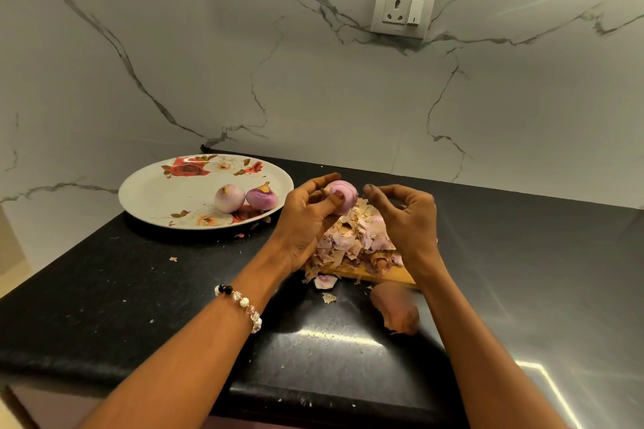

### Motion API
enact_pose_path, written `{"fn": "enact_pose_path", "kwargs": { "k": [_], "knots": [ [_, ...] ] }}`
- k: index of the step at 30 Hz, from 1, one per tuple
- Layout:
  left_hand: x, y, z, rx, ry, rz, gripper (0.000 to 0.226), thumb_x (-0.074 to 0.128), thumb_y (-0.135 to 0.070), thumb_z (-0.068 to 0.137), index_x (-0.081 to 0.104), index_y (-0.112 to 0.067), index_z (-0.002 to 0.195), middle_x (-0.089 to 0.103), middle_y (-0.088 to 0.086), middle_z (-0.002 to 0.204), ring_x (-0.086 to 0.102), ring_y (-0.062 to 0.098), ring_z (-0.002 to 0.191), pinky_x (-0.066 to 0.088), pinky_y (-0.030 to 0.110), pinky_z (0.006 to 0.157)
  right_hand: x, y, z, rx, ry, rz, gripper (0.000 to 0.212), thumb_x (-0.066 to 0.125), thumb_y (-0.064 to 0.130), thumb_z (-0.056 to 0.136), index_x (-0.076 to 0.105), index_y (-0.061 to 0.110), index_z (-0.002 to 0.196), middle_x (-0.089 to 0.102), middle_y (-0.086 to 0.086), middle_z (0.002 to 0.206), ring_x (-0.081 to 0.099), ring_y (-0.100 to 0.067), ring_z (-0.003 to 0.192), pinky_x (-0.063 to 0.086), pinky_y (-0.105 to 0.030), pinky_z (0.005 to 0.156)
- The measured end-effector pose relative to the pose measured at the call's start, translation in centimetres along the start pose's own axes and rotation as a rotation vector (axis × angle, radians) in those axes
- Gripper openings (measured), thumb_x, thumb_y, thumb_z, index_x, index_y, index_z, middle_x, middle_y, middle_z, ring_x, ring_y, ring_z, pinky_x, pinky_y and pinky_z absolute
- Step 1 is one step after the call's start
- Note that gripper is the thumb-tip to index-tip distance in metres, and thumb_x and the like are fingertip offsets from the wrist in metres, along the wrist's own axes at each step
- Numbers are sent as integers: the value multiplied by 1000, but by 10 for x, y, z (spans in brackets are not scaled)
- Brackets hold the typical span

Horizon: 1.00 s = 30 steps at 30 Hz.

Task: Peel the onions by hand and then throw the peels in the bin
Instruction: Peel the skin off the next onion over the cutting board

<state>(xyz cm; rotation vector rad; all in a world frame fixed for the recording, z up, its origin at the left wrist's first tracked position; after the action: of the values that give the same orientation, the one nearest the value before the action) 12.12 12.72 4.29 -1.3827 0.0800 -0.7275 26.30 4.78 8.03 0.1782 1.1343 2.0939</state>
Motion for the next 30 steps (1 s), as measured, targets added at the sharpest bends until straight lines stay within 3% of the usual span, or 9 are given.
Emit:
{"fn": "enact_pose_path", "kwargs": {
  "k": [4,8,11,15,17,21,24,30],
  "knots": [
    [-1,-1,1,4,-16,-38,30,59,0,88,59,-12,116,60,18,121,61,30,112,51,43,95,-4,-1,1,-21,-28,-35,21,82,21,76,62,16,82,63,4,76,59,-8,68,53,-20,65],
    [-1,-2,0,27,-7,13,35,62,-1,85,60,-15,117,60,17,121,60,30,113,52,45,94,2,1,0,-25,58,59,16,74,20,81,68,15,95,70,2,89,67,-9,81,56,-24,75],
    [-2,-4,-1,63,0,111,38,65,-4,85,60,-19,119,62,12,120,62,25,110,56,36,87,13,4,-3,-20,155,76,30,69,28,81,70,13,106,73,-3,99,70,-14,91,57,-31,82],
    [0,-4,-2,75,19,169,44,68,-7,83,59,-14,125,62,8,121,62,20,110,56,33,87,14,0,-2,-11,162,69,25,71,13,85,70,7,109,73,-9,102,71,-21,94,59,-41,84],
    [0,-4,-2,75,27,190,46,69,-7,82,59,-14,126,62,7,121,62,19,110,56,34,88,12,1,-2,-30,148,32,23,71,9,85,70,7,108,73,-7,100,71,-19,92,59,-36,83],
    [5,-3,-4,83,54,235,46,72,-5,80,60,-15,124,63,6,120,63,18,108,56,33,87,13,7,-3,-118,112,-101,31,76,7,81,69,4,111,70,-2,100,67,-8,89,54,-14,81],
    [6,-3,-6,84,54,234,47,73,-4,78,60,-16,122,64,4,118,64,16,105,57,30,83,14,8,-4,-133,101,-113,38,78,3,78,67,2,115,67,1,100,66,-5,89,52,-10,81],
    [5,-2,-5,80,62,216,48,74,-2,76,61,-16,120,65,6,118,63,21,109,56,37,87,15,12,-7,-138,85,-126,47,74,-1,80,61,0,125,64,1,106,65,-8,94,50,-8,82]
  ]
}}
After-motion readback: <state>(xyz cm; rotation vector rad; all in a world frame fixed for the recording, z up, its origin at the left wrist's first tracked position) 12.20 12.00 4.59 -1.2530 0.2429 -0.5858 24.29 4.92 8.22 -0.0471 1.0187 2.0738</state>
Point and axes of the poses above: each hand's wrist, its own z-axis towards the middle knuckle, its own x-axis out of the palm, y = z × x, the point moved 8 cm from there along z, towards the middle knuckle
